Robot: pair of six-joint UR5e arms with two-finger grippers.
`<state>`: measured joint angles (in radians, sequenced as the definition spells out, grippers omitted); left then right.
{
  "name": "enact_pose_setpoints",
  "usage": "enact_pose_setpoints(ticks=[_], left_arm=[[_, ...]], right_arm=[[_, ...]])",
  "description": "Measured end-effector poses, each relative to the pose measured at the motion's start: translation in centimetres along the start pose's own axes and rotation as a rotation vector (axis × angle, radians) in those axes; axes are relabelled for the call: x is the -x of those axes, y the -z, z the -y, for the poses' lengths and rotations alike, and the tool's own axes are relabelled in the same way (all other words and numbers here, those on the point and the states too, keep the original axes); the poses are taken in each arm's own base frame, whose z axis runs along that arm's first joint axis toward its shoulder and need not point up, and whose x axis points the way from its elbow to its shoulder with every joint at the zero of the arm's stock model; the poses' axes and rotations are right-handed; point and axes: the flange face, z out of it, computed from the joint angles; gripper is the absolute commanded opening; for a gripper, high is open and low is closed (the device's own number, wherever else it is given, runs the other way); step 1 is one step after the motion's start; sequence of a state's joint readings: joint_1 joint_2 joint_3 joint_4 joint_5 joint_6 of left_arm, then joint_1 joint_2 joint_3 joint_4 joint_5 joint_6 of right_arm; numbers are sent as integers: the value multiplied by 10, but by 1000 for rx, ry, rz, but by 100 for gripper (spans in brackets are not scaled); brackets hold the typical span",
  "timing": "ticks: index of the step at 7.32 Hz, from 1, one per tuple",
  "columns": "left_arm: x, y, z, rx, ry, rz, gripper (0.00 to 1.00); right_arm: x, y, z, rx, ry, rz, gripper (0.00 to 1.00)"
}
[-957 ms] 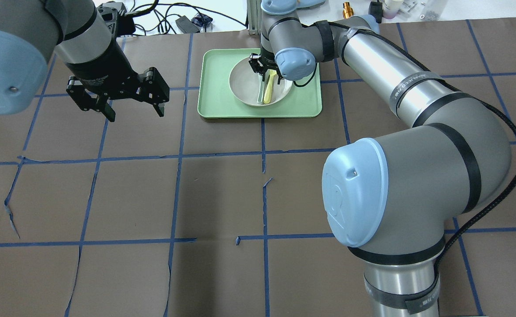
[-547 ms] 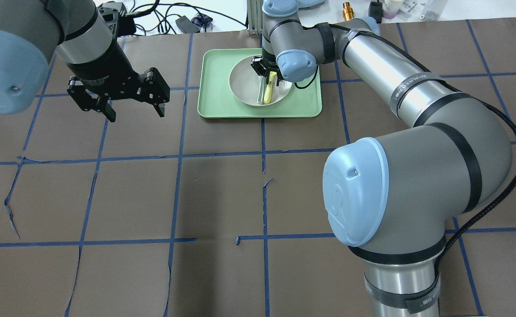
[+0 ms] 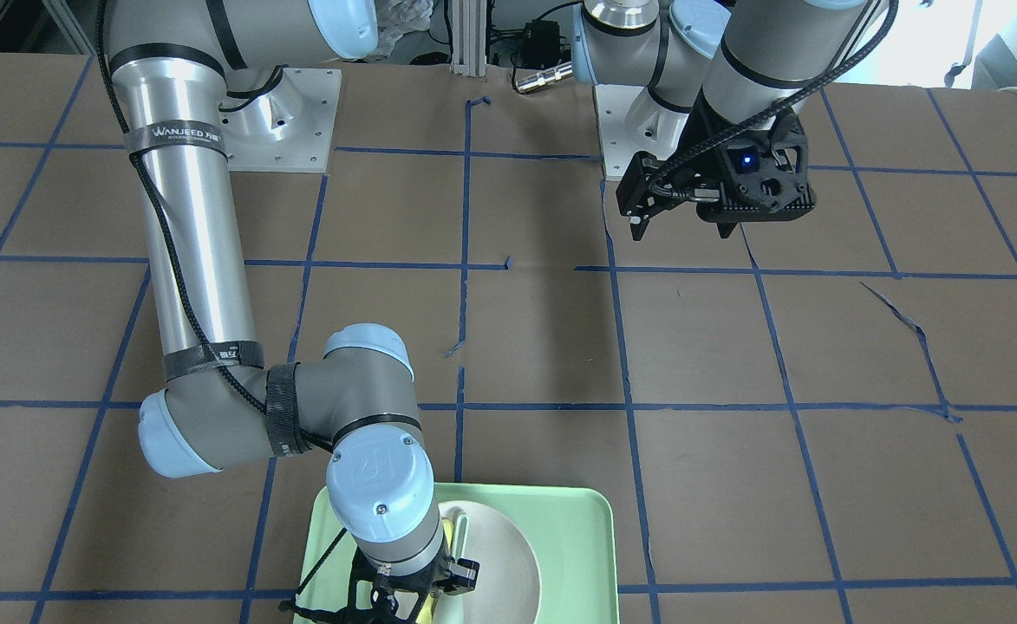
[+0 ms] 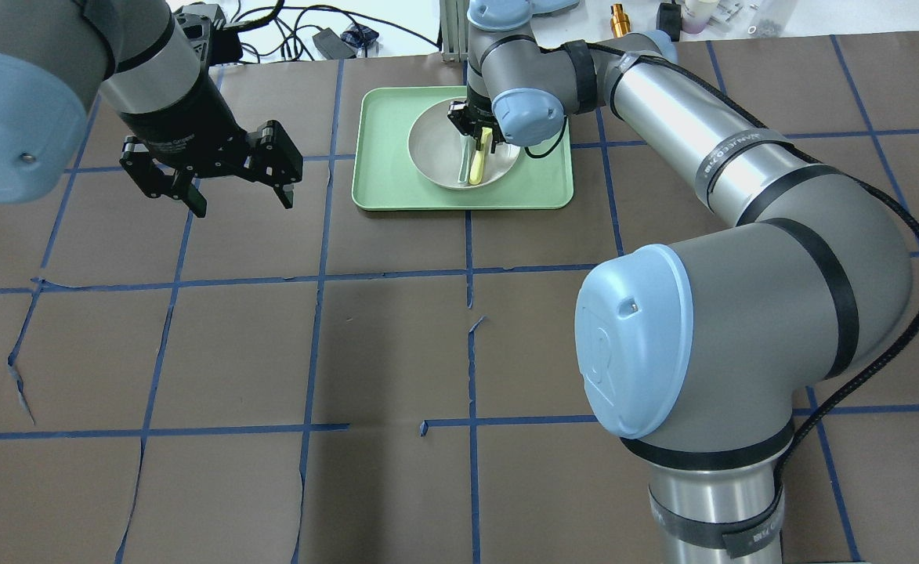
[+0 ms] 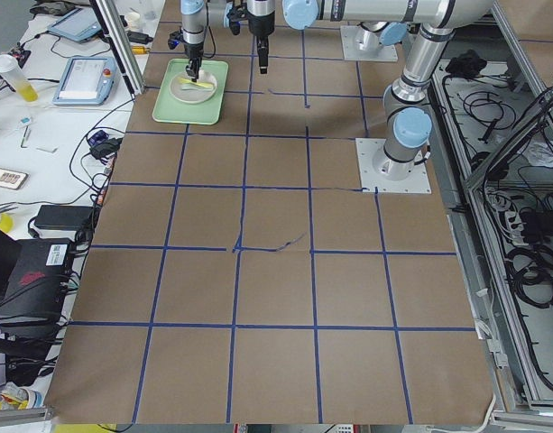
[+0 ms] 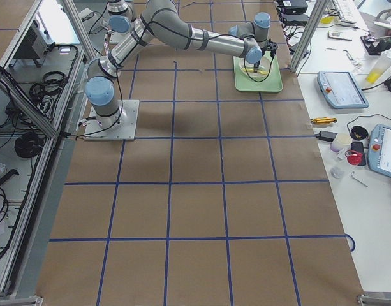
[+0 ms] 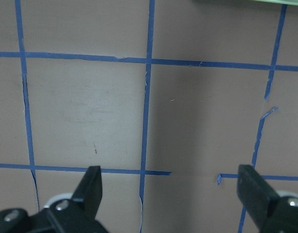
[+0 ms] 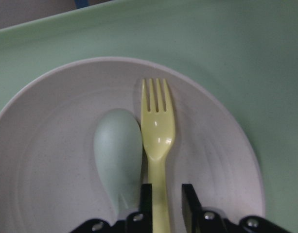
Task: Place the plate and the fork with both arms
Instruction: 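Lower the right gripper and close it on the yellow fork handle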
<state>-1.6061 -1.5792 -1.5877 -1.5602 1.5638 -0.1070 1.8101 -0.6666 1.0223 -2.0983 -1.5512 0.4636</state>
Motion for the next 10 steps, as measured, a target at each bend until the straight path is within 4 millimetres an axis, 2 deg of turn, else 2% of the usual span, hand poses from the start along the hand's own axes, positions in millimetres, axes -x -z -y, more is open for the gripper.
enact_pose_setpoints(ticks=[4, 10], left_arm=[[0, 0, 0, 1, 0, -1, 100], [0, -1, 0, 1, 0, -1, 100]], right_arm=[[-2, -14, -3, 11, 26, -5, 33], [-2, -15, -3, 9, 53, -4, 36]])
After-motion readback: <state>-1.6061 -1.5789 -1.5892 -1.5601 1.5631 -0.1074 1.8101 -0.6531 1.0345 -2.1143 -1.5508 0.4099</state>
